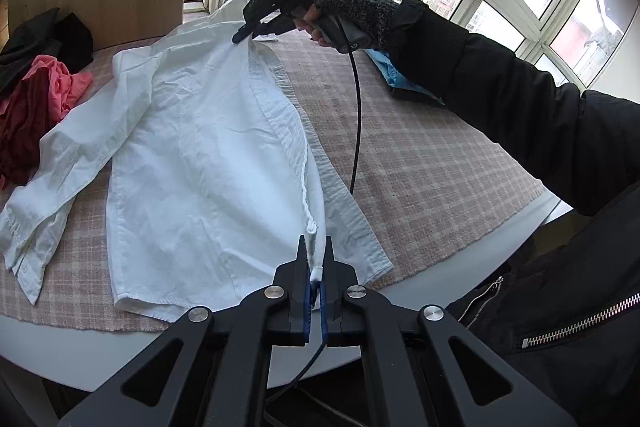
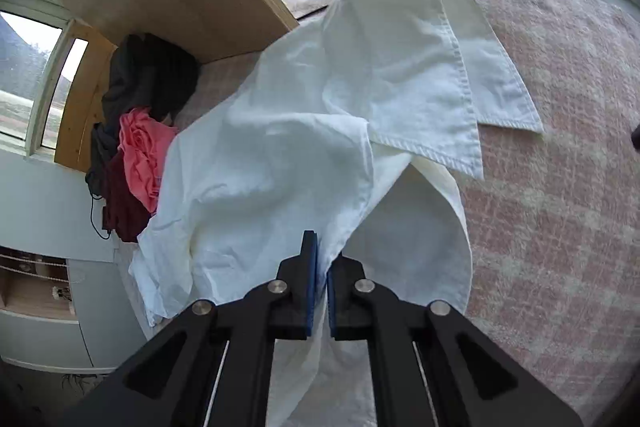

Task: Fold clothes

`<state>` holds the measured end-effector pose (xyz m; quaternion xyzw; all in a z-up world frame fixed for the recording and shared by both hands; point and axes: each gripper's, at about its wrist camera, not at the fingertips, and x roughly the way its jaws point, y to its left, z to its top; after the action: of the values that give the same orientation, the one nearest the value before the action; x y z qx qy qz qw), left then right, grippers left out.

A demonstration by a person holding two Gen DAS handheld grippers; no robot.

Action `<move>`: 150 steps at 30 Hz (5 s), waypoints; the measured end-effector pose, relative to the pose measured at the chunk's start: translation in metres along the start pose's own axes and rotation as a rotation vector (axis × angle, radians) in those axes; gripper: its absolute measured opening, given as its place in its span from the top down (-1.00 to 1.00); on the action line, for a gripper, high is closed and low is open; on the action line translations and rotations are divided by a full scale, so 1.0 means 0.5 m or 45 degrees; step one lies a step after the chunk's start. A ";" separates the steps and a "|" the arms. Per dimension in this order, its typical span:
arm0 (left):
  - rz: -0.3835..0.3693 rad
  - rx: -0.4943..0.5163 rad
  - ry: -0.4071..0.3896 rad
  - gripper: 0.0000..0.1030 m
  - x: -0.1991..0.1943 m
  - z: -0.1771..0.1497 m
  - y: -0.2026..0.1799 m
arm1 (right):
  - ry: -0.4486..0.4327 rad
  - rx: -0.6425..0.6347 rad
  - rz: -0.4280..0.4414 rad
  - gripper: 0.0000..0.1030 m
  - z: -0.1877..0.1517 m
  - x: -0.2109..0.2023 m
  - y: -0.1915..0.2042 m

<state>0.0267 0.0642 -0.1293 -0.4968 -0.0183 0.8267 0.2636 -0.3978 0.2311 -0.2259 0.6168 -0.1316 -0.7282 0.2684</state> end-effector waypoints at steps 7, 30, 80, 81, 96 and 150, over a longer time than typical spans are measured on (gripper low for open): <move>-0.126 0.185 0.057 0.96 0.066 0.018 -0.092 | -0.026 -0.236 -0.259 0.91 0.033 -0.067 0.077; 0.108 -0.160 0.264 0.28 0.062 -0.094 0.145 | -0.027 -0.408 -0.559 0.19 -0.060 -0.077 0.013; 0.121 -0.316 0.220 0.43 -0.062 -0.157 0.460 | 0.092 -0.679 -0.335 -0.14 -0.670 0.156 0.521; 0.118 -0.317 0.217 0.43 -0.059 -0.163 0.458 | 0.109 -0.708 -0.391 -0.14 -0.671 0.176 0.526; -0.004 -0.234 0.247 0.43 0.012 -0.156 0.406 | 0.156 -0.406 -0.147 0.85 -0.603 0.100 0.437; -0.179 -0.334 0.194 0.81 0.106 -0.178 0.380 | 0.068 -0.362 0.064 0.84 -0.495 -0.049 0.454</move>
<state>0.0018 -0.0960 -0.2727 -0.5858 -0.1406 0.7566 0.2543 -0.1036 0.0928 -0.1376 0.5882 -0.0354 -0.7158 0.3746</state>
